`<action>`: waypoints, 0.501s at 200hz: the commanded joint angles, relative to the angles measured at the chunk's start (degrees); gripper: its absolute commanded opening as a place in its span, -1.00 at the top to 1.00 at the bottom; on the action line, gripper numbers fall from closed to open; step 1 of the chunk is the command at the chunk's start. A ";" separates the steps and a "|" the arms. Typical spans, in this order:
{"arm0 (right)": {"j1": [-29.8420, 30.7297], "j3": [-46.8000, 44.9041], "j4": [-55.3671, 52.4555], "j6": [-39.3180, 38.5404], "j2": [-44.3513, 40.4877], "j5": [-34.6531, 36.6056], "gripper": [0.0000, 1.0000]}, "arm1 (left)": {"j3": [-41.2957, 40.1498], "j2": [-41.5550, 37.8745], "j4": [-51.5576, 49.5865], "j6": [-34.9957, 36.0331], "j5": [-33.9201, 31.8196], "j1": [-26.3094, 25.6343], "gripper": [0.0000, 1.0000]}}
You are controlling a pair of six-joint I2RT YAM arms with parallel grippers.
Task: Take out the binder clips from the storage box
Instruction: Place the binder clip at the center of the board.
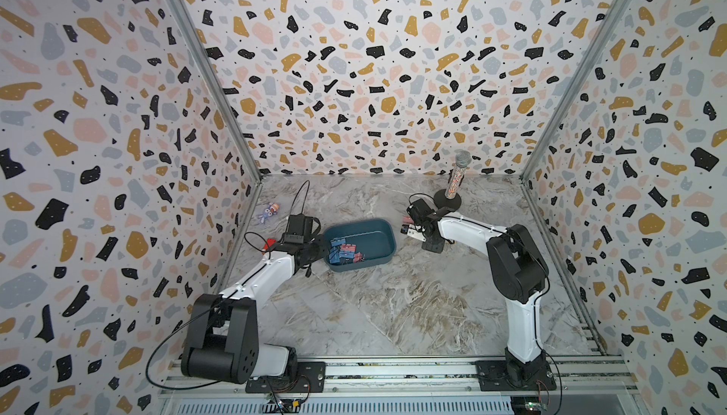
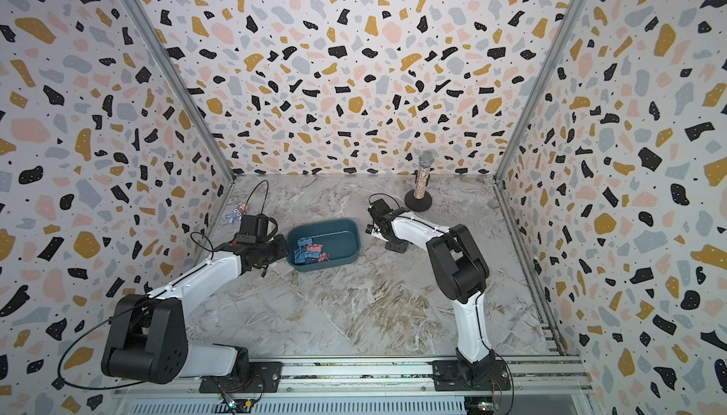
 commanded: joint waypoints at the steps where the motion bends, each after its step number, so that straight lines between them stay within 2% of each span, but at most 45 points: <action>1: 0.10 -0.39 -0.57 -0.37 -3.01 -1.74 0.65 | -0.90 -1.70 1.20 0.29 -0.26 0.26 0.47; 68: 0.03 -0.42 0.13 -0.09 -5.82 -6.02 0.44 | -0.92 -2.03 0.89 0.29 -0.62 0.26 0.46; 100: -0.01 0.21 -0.02 -0.30 -8.45 -7.81 0.25 | -0.97 -1.84 0.88 0.11 -0.61 0.26 0.46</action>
